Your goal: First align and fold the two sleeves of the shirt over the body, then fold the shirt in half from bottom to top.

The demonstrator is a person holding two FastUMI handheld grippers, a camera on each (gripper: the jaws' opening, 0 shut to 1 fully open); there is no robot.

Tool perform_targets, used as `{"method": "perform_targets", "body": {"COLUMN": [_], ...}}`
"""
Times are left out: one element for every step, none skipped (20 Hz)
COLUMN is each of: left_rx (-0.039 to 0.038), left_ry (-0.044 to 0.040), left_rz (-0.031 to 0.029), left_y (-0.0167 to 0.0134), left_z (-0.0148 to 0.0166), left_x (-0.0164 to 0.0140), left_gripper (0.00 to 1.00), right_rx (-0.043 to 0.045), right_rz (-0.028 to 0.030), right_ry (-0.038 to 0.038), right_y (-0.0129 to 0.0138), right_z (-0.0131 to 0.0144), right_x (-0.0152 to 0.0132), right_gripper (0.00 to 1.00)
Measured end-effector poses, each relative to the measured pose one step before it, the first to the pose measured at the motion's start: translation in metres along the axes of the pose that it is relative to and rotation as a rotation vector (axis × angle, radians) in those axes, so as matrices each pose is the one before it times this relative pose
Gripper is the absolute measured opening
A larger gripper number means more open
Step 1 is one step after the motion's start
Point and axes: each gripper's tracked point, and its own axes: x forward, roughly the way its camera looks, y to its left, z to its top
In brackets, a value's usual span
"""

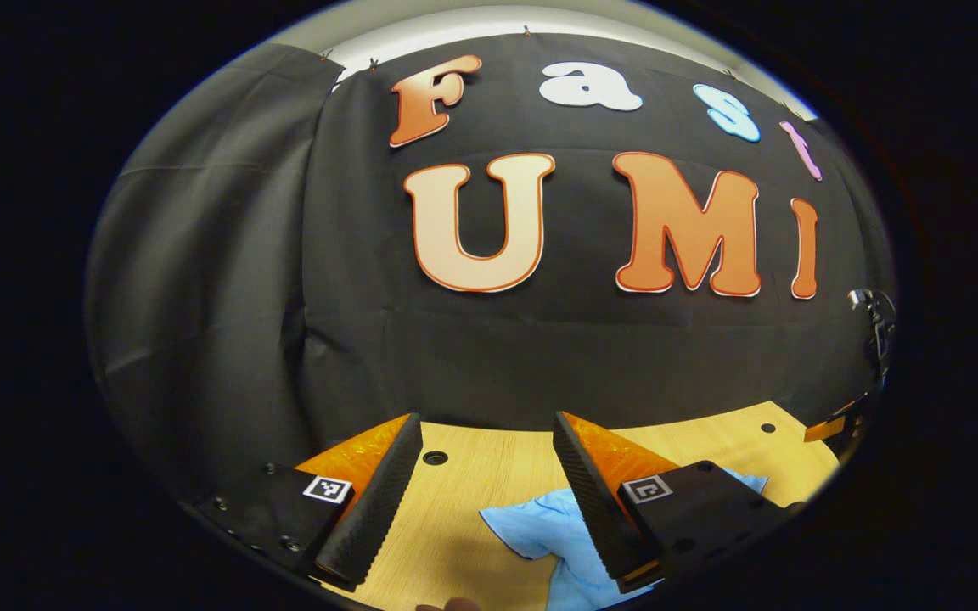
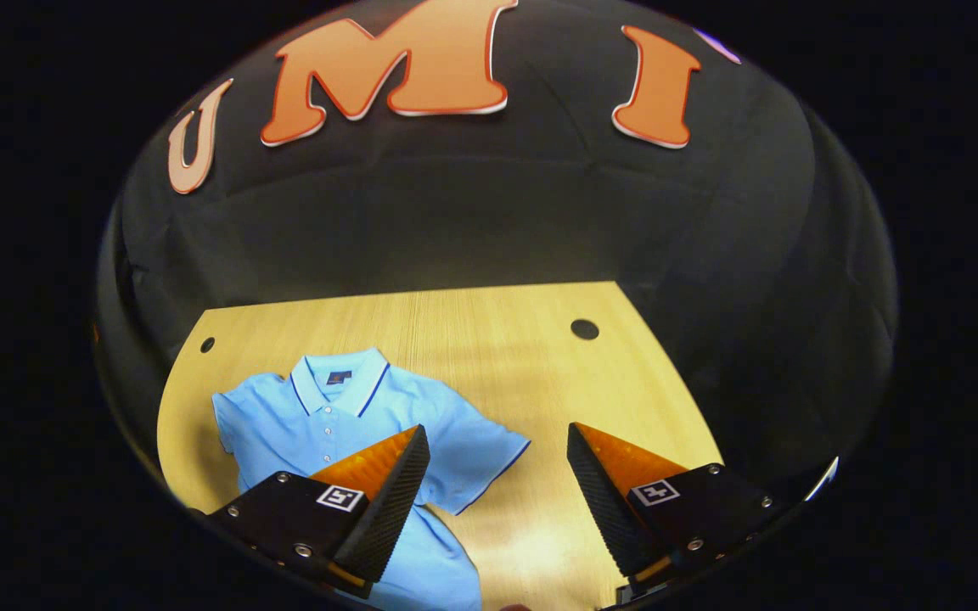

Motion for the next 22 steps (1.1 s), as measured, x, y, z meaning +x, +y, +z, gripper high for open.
{"method": "perform_targets", "body": {"left_rx": [-0.0074,-0.00776,-0.00781,-0.00585,-0.00405,-0.00365,-0.00287,-0.00126,0.00001,0.00052,0.00103,0.00378,0.00475,0.00372,0.00347,0.00378,0.00312,0.00123,0.00033,-0.00004,-0.00067,0.00046], "left_ry": [0.00945,0.00979,0.00796,0.00809,0.00726,0.00767,0.00776,0.00807,0.00685,0.0061,0.00585,0.00696,0.00399,0.00041,0.00076,0.00258,0.00467,0.00452,0.00532,0.00559,0.00558,0.00687], "left_rz": [0.00777,0.01248,0.01056,0.01264,0.01396,0.01257,0.0112,0.01147,0.01018,0.00903,0.00865,0.00859,0.0076,0.00259,0.00184,-0.00042,0.00084,0.00011,-0.00083,0.00103,-0.00055,-0.0011], "left_y": [0.00789,0.0076,0.00901,0.00724,0.00829,0.00752,0.00672,0.00658,0.00619,0.0044,0.00424,0.00366,0.0041,0.00253,0.00105,0.00069,0.00113,0.00036,0.00001,0.00019,0.00014,-0.00055], "left_z": [-0.00303,-0.00512,-0.00288,-0.0046,-0.00268,-0.00444,-0.0022,-0.00398,-0.00159,-0.00363,-0.00201,-0.00342,-0.00014,-0.00104,0.00129,-0.00217,-0.00216,-0.00064,-0.00254,-0.00118,-0.00225,-0.00145], "left_x": [0.00282,0.00161,0.00305,0.00179,0.00227,0.00186,0.00329,0.00424,0.00256,0.00203,0.00258,0.00172,0.00246,0.0026,0.00159,0.0027,0.00237,0.00234,0.00152,0.00216,0.00307,0.00185], "left_gripper": [1.0,1.0,1.0,1.0,1.0,1.0,1.0,1.0,1.0,1.0,1.0,1.0,1.0,1.0,1.0,1.0,1.0,1.0,1.0,0.99,0.99,1.0], "right_rx": [-0.00736,-0.01219,-0.00895,-0.00474,0.00199,-0.00021,-0.00365,-0.00612,-0.00341,0.0057,0.0118,0.00204,-0.01244,-0.0091,-0.00024,0.00381,0.00449,0.00392,0.0011,0.00284,0.00211,0.00154], "right_rz": [-0.00347,-0.0098,-0.01292,-0.00169,-0.0109,-0.0108,-0.01388,-0.01639,-0.01213,0.00001,0.00282,-0.00894,-0.02003,-0.01346,-0.00578,-0.0017,-0.00128,-0.00276,-0.00069,-0.00128,0.00093,0.00193], "right_ry": [0.0295,0.02531,0.03618,0.04021,0.04135,0.03357,0.02369,0.01232,0.01747,0.02141,0.02298,0.01482,0.01131,0.01263,0.01726,0.02023,0.02195,0.01485,0.01008,0.00888,0.00624,0.00888], "right_y": [0.00195,0.00125,0.00027,0.00328,-0.00033,-0.00141,-0.00069,-0.00048,-0.0002,0.00243,0.00272,-0.00032,-0.00336,-0.00174,-0.00004,0.00134,0.00135,-0.00098,0.00103,0.00012,0.00086,0.00075], "right_z": [-0.00544,-0.00485,-0.00722,-0.00763,-0.00715,-0.00372,-0.00302,-0.00249,-0.00287,-0.00306,-0.00336,-0.00213,-0.00239,-0.00255,-0.003,-0.00499,-0.00478,-0.003,-0.00275,-0.00187,-0.00104,-0.00231], "right_x": [0.01023,0.01241,0.01034,0.00789,0.00904,0.0074,0.01008,0.00956,0.00788,0.00729,0.00651,0.00799,0.00742,0.00558,0.00556,0.0047,0.00682,0.00341,0.00349,0.00242,0.00214,0.00228], "right_gripper": [0.99,0.98,0.98,0.98,0.99,0.99,0.99,0.99,0.99,0.99,0.99,0.99,1.0,0.99,0.99,1.0,1.0,1.0,1.0,1.0,1.0,1.0]}}
